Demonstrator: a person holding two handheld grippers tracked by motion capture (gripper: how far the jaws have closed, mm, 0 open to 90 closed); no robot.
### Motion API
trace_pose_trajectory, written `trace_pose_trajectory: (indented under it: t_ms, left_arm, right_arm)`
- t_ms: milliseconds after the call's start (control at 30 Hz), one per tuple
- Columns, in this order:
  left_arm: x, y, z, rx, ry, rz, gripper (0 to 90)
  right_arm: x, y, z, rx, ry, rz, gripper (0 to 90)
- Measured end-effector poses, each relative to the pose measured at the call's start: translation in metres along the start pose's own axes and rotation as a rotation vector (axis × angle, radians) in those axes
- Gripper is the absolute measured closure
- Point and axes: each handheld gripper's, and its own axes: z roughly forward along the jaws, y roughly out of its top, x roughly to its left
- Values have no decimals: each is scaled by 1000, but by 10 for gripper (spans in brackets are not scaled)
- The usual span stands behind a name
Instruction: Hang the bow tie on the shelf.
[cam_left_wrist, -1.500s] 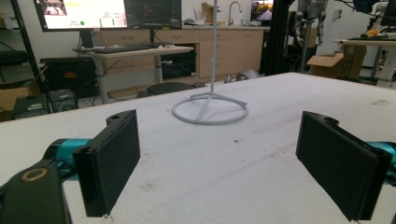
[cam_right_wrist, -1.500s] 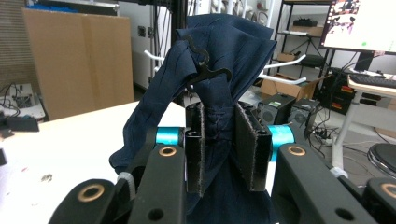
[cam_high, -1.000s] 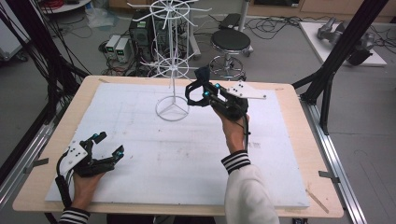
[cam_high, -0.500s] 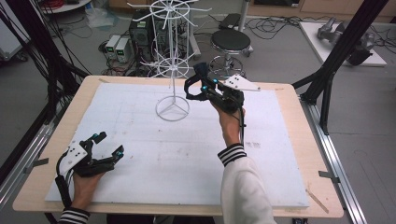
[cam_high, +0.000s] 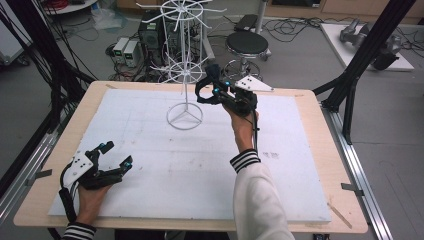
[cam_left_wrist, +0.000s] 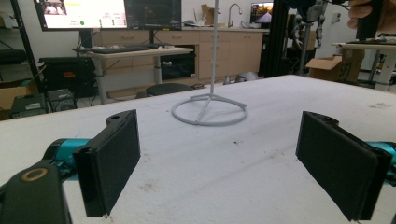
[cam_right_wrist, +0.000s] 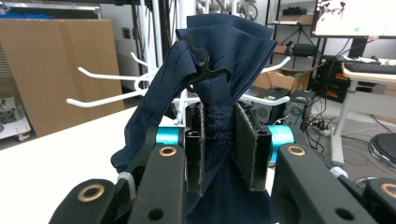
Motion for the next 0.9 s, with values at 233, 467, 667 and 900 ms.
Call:
trace_pose_trajectory:
  t_ms: [233,467,667,900]
  left_arm:
    - [0,0,0,-1,0,0,140]
    - [0,0,-1,-8,1,7,140]
    - [-1,0,-1,-12,1,6,140]
    - [-1,0,-1,-13,0,6,140]
  right_arm:
    - [-4,-7,8,25,-6,11,744]
    - [-3,-14,17,64,-12,19,744]
    - [2,-16,22,79,-11,18,744]
    - [2,-18,24,90,-8,19,744]
